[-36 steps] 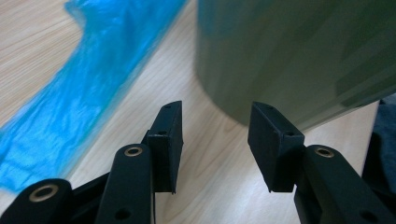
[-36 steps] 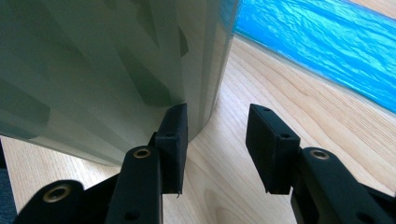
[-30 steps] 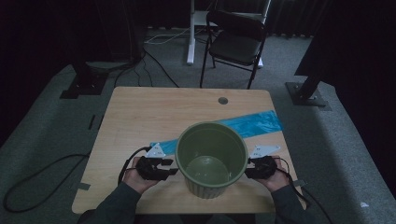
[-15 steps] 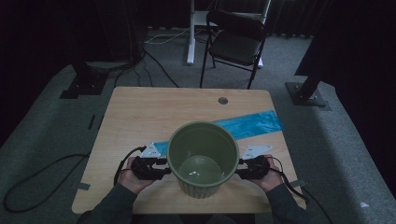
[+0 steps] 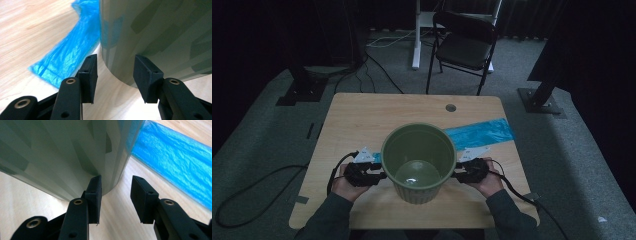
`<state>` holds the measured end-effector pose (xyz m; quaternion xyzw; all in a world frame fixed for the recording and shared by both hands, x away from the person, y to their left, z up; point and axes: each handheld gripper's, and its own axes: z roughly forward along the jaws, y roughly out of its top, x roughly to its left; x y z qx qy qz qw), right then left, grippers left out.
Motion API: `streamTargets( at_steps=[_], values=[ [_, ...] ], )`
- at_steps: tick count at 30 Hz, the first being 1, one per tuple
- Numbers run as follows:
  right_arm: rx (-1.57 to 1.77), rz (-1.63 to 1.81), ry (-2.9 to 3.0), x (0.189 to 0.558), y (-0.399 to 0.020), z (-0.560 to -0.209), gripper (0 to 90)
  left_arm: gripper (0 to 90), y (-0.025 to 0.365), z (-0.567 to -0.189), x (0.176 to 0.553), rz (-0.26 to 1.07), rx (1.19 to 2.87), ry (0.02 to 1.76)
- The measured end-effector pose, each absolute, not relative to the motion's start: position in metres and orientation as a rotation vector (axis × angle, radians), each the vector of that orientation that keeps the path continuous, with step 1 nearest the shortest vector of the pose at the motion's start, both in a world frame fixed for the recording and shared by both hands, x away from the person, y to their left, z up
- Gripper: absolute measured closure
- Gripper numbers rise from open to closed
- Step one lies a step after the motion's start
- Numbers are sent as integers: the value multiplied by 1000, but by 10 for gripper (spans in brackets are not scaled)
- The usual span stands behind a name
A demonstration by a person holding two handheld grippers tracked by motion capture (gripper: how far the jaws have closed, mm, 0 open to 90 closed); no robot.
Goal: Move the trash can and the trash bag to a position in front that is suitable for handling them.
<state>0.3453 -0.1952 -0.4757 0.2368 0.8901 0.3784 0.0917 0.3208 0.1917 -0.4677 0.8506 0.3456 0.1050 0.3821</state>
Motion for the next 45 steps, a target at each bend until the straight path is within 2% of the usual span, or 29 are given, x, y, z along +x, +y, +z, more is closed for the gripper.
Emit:
streamTargets(
  at_steps=[19, 38, 45],
  values=[
    [703, 1136, 2611, 377, -161, -477, 601, 538, 219, -473, 343, 340, 2107, 1007],
    [1000, 885, 2436, 423, -251, -499, 594, 524, 221, -476, 342, 345, 2098, 998],
    [1093, 784, 2426, 451, -268, -505, 545, 518, 222, -477, 343, 339, 2099, 1002]
  ],
)
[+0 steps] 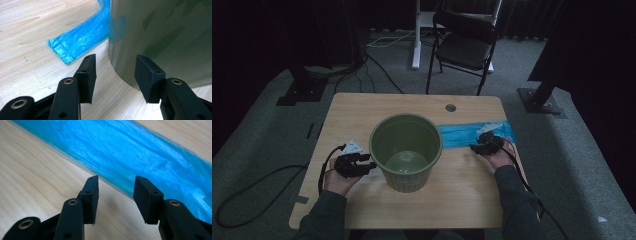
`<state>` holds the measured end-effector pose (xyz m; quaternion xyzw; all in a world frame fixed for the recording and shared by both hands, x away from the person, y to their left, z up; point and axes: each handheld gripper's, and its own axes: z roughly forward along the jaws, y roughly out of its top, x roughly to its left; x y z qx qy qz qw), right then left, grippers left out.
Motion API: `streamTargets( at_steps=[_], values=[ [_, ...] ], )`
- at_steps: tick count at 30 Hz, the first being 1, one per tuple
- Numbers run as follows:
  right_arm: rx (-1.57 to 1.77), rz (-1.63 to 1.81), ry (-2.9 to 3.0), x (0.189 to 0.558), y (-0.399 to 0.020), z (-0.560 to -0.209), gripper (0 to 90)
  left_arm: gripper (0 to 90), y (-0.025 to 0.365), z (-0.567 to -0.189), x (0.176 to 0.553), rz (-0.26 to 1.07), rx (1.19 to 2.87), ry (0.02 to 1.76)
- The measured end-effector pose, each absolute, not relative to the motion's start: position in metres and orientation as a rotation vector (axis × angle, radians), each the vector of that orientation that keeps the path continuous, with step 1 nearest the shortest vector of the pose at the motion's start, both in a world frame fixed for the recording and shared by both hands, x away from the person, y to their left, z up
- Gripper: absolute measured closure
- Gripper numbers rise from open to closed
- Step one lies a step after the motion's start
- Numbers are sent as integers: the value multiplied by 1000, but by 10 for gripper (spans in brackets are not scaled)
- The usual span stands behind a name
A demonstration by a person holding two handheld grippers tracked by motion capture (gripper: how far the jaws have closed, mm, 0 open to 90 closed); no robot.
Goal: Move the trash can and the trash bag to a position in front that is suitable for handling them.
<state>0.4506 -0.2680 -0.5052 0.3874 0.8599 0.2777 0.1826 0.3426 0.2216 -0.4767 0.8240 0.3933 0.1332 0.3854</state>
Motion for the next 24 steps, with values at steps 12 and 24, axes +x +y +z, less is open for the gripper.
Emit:
streamTargets(
  at_steps=[12, 24],
  values=[
    [1210, 735, 2480, 481, -268, -524, 498, 514, 220, -478, 342, 336, 2106, 996],
    [1232, 668, 2524, 489, -259, -519, 897, 514, 223, -475, 339, 361, 2087, 987]
  ],
)
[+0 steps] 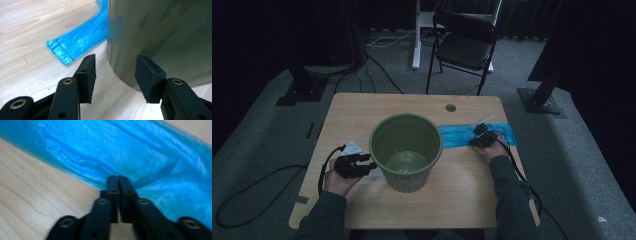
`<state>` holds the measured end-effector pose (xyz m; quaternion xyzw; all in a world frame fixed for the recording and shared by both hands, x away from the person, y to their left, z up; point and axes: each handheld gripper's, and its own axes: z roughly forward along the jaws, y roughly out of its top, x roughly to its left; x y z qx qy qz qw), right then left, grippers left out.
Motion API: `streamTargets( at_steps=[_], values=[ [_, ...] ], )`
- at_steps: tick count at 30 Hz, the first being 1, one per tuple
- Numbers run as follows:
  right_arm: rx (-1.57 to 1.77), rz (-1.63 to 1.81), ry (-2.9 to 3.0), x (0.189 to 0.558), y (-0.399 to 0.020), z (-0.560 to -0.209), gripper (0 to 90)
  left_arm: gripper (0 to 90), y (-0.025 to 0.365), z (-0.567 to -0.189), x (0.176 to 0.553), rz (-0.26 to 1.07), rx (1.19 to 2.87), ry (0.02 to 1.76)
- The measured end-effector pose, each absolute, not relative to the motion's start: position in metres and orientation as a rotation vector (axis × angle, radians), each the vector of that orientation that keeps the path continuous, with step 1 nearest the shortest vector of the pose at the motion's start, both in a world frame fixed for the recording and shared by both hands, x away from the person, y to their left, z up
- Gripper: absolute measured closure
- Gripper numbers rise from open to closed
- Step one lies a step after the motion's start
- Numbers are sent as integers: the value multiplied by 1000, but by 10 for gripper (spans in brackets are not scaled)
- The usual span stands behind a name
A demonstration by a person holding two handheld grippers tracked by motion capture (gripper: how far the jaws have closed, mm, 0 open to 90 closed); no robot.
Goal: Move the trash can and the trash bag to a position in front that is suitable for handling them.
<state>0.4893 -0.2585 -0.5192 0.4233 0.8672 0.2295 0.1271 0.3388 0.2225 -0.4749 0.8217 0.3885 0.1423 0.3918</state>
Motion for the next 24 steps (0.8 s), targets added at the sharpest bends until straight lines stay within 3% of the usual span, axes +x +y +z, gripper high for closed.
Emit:
streamTargets(
  at_steps=[24],
  values=[
    [955, 733, 2686, 410, -228, -518, 896, 510, 222, -475, 338, 363, 2067, 987]
  ],
)
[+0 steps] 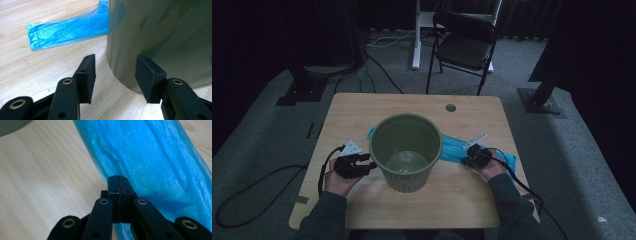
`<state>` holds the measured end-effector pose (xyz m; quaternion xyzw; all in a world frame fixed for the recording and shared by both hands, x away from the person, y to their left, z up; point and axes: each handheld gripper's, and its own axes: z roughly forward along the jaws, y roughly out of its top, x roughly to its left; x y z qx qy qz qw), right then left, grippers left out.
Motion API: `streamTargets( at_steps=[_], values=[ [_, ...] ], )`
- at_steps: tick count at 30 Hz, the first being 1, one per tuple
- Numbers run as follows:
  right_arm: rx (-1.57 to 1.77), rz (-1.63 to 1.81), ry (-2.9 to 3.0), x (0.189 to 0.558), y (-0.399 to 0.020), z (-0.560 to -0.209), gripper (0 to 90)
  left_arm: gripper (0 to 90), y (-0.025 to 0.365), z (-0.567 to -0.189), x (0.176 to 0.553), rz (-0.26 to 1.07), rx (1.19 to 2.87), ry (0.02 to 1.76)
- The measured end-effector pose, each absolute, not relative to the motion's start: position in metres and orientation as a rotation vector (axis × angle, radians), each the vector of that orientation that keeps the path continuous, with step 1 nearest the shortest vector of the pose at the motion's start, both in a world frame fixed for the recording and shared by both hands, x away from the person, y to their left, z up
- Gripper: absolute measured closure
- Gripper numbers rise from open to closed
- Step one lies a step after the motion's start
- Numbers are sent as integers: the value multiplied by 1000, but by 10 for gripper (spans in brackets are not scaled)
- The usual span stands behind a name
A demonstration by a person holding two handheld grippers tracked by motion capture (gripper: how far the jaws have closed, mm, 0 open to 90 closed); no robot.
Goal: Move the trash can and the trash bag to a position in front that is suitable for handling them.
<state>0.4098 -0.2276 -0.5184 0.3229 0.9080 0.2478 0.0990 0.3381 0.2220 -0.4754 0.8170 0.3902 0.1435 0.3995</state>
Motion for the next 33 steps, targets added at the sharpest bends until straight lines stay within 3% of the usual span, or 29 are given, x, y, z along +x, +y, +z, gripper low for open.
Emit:
streamTargets(
  at_steps=[24, 30, 33],
  values=[
    [918, 866, 2706, 360, -224, -506, 896, 509, 222, -475, 336, 357, 2054, 978],
    [906, 906, 2679, 360, -220, -506, 681, 509, 222, -475, 337, 358, 2055, 975],
    [900, 951, 2656, 362, -215, -502, 638, 508, 222, -476, 338, 356, 2055, 976]
  ],
)
